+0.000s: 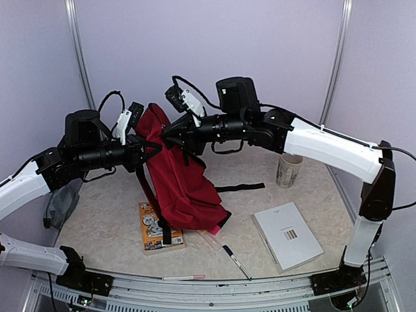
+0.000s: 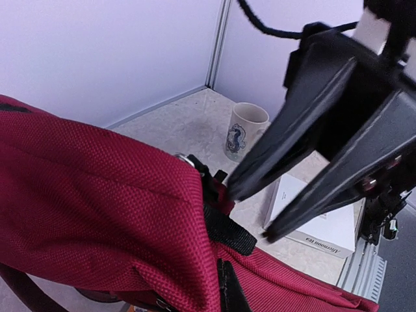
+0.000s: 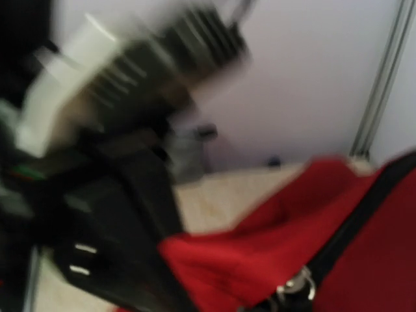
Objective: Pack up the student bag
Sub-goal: Grab the largest pocket of the student bag.
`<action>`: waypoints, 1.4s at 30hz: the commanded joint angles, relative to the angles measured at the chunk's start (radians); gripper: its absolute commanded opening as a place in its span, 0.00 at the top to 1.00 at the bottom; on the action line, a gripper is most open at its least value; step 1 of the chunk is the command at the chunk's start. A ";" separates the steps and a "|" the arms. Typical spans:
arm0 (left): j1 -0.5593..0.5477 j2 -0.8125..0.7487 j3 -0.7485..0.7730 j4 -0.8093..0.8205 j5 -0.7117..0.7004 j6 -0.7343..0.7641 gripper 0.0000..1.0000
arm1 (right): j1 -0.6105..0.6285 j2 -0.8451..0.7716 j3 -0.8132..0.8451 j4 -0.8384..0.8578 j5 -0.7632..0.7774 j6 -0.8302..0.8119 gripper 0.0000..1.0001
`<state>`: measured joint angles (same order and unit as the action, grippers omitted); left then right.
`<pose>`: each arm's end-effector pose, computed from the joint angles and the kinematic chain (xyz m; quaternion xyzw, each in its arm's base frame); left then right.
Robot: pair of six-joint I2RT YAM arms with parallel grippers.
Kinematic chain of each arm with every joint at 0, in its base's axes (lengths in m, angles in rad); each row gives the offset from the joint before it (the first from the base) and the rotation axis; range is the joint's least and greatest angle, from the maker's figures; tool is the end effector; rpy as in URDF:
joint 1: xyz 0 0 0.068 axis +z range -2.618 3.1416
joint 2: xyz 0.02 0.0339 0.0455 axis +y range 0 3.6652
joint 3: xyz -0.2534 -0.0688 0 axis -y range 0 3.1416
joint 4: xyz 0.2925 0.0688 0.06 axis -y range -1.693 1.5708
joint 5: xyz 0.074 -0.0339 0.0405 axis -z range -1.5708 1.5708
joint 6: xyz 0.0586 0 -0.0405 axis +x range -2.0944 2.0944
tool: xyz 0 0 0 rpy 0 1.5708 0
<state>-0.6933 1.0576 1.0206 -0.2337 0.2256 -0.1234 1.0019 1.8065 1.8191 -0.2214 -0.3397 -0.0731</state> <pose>0.2350 -0.2123 0.3483 0.2877 0.7399 -0.3210 0.5163 0.2515 0.4295 0.3968 -0.4835 0.6033 0.3953 0.4960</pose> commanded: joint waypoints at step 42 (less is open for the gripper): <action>-0.054 -0.015 -0.015 0.062 -0.014 0.189 1.00 | -0.048 0.103 0.237 -0.269 -0.001 -0.289 0.64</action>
<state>-0.7341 1.0554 1.0008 -0.2348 0.2008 0.0395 0.9722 1.8767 2.0048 -0.4187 -0.2878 -0.3153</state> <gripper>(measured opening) 0.027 0.356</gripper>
